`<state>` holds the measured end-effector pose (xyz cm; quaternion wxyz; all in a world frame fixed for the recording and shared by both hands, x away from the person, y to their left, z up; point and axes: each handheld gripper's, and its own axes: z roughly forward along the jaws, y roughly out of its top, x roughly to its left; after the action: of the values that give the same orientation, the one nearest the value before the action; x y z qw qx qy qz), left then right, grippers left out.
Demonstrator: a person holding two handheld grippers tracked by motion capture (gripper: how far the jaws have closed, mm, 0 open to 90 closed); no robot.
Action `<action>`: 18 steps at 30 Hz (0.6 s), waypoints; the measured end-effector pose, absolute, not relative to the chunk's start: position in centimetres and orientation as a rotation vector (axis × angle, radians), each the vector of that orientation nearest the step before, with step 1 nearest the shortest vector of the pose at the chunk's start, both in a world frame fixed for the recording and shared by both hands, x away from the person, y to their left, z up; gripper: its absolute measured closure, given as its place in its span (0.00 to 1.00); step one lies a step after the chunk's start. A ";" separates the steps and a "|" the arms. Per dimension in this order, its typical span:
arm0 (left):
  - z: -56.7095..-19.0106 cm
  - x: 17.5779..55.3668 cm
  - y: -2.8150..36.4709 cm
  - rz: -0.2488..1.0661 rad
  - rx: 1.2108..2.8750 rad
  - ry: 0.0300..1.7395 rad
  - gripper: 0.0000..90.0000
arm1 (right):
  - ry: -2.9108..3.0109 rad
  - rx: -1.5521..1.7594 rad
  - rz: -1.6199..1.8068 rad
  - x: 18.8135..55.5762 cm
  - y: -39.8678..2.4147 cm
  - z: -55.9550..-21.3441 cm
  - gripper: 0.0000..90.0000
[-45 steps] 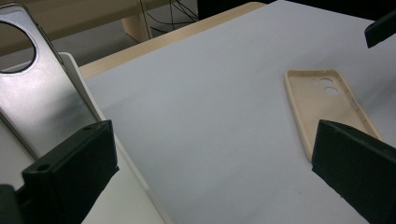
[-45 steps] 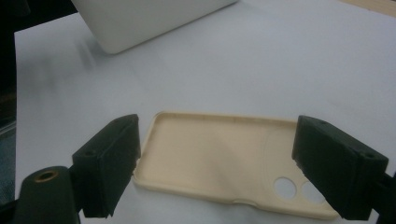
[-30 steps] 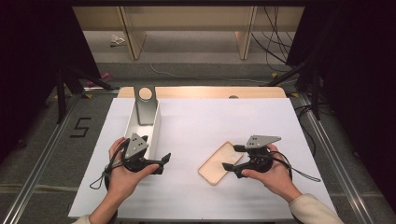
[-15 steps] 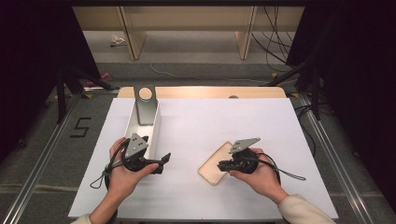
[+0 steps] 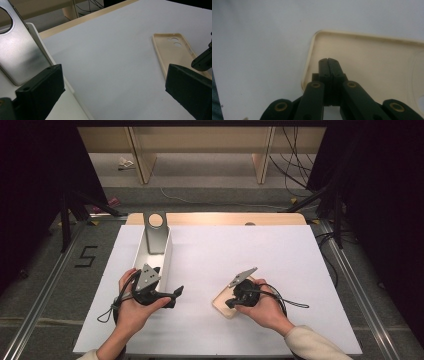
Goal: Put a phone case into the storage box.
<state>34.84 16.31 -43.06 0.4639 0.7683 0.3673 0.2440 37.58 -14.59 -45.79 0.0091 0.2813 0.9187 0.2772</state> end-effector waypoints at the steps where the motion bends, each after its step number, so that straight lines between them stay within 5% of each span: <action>1: -43.0 34.8 16.3 0.601 1.888 0.902 0.01 | 2.874 0.887 0.854 37.6 -14.6 -45.9 1.00; 18: -43.2 34.7 16.6 0.610 1.897 0.894 0.01 | 2.893 0.925 0.795 37.6 -14.7 -46.0 1.00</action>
<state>34.68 16.64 -43.21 0.4607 0.7710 0.3631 0.2480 37.58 -14.73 -46.04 0.0010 0.2945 0.9215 0.2533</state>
